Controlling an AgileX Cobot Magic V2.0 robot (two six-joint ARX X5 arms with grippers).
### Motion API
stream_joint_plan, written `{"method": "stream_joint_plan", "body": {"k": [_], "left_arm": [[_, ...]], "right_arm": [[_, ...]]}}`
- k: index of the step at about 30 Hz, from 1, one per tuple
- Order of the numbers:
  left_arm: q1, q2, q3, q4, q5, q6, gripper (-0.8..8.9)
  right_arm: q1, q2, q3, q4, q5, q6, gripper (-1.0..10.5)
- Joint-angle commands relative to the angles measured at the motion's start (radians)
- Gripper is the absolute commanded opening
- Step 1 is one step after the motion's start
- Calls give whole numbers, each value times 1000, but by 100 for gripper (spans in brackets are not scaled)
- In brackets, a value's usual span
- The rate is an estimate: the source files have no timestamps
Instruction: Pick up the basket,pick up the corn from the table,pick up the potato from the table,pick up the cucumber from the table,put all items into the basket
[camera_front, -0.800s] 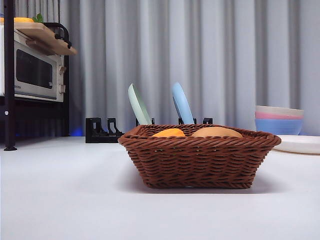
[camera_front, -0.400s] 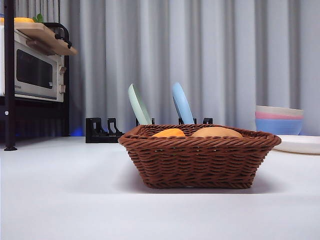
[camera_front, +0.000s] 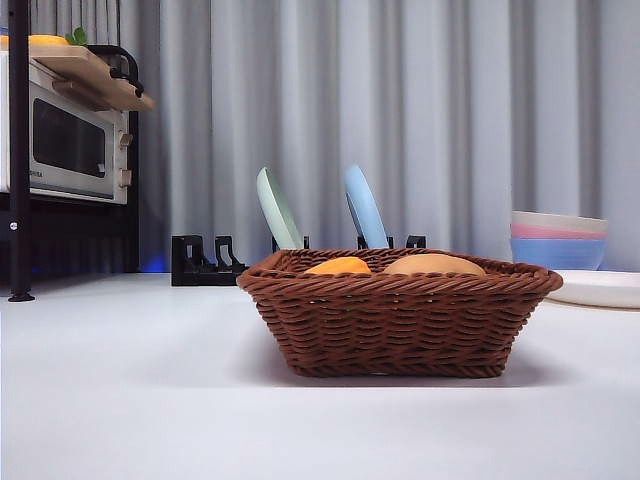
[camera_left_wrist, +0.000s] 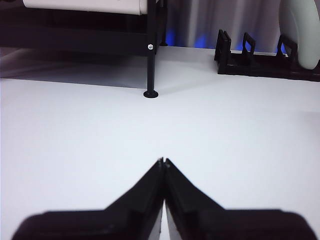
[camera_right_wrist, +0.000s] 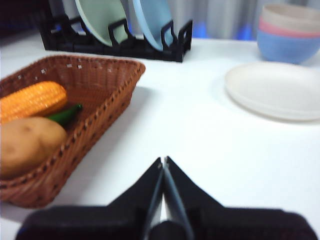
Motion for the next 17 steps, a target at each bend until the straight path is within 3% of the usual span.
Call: {"method": "stream_joint_plan", "body": {"k": [1, 6, 10, 17], "left_arm": [[2, 0, -15, 4, 3, -6, -3], [2, 0, -15, 5, 3, -6, -3], [2, 0, -15, 5, 3, -6, -3], [2, 0, -15, 5, 3, -6, -3]], "right_arm": [[-2, -5, -19, 11, 1, -5, 2], [-2, -5, -20, 13, 2, 5, 2], [-2, -5, -19, 13, 2, 125, 1], [-2, -3, -19, 13, 3, 126, 1]]}}
